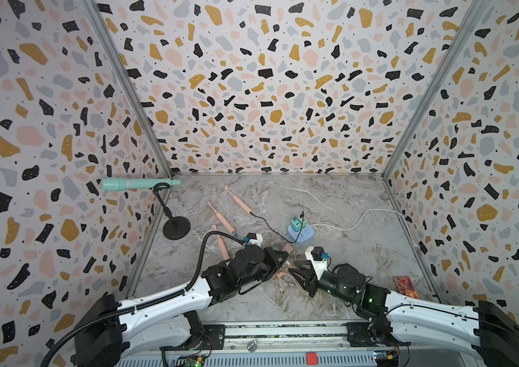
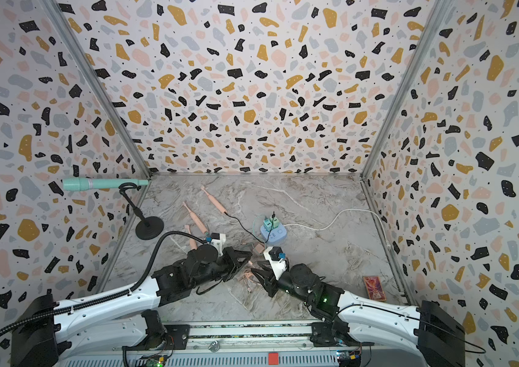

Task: Charge the electric toothbrush
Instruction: Pick up the charging cable from the center of the board.

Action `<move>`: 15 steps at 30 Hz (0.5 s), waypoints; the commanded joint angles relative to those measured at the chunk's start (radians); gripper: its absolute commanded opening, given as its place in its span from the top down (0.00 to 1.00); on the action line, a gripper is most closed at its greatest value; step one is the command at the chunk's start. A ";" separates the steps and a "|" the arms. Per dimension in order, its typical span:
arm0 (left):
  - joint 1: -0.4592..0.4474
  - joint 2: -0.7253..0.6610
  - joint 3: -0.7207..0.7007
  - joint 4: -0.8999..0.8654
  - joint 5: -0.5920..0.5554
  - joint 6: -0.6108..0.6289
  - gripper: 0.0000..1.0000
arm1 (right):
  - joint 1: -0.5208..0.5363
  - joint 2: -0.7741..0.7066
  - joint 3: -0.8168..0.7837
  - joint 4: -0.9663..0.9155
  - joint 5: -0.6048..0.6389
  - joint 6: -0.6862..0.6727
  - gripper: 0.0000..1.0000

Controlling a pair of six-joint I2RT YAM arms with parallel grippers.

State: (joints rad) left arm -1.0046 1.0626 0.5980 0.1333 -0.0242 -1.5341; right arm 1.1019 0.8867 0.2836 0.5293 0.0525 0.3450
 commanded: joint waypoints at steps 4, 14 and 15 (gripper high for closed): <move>-0.003 0.000 -0.011 0.046 0.010 0.000 1.00 | 0.006 0.023 0.058 0.055 0.023 -0.016 0.69; -0.003 -0.009 -0.013 0.048 0.009 -0.003 1.00 | 0.006 0.063 0.081 0.074 0.009 -0.014 0.82; -0.003 -0.010 -0.012 0.045 0.008 -0.002 1.00 | 0.007 0.063 0.081 0.072 0.007 -0.014 0.83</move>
State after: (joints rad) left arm -1.0046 1.0626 0.5964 0.1368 -0.0238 -1.5341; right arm 1.1042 0.9512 0.3290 0.5777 0.0570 0.3355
